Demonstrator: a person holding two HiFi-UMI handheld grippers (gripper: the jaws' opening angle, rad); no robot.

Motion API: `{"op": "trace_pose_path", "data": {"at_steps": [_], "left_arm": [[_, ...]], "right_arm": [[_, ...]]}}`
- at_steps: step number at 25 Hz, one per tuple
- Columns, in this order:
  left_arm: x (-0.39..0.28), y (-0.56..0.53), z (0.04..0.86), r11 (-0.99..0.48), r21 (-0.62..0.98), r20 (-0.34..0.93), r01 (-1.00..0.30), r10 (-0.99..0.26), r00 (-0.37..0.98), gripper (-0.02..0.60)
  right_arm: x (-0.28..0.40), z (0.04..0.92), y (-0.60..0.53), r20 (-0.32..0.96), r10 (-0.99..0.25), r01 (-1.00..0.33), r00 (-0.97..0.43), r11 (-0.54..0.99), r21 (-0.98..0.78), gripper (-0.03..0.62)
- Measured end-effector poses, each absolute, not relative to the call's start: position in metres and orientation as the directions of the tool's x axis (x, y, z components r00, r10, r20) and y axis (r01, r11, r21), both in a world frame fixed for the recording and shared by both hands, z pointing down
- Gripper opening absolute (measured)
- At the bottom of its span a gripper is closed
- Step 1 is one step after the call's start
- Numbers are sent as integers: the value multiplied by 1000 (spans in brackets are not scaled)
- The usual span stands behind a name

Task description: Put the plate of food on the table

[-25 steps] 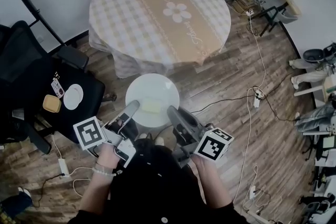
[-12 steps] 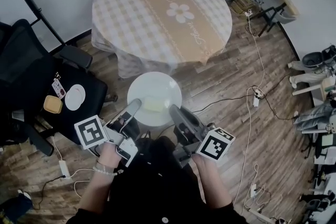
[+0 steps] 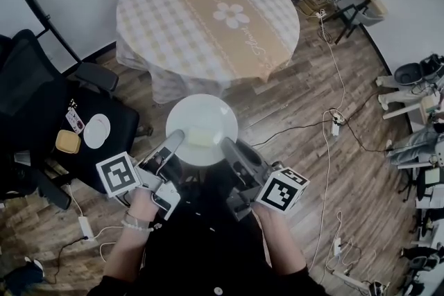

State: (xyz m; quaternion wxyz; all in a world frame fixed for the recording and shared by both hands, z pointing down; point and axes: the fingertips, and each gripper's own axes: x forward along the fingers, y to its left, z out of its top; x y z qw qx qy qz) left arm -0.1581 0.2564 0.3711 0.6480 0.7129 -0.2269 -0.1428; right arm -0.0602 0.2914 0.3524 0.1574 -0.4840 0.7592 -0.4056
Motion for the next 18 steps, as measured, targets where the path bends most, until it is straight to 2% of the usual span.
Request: {"op": "trace_pose_path", "data": {"at_steps": [6, 18], "left_arm": [[-149, 259, 371, -61, 990, 78, -124, -494, 866, 15], [-158, 224, 344, -40, 987, 115, -156, -498, 859, 15]], "right_arm": [[-63, 354, 291, 140, -854, -585, -502, 216, -782, 78], [-68, 328, 253, 127, -855, -540, -503, 197, -818, 61]]}}
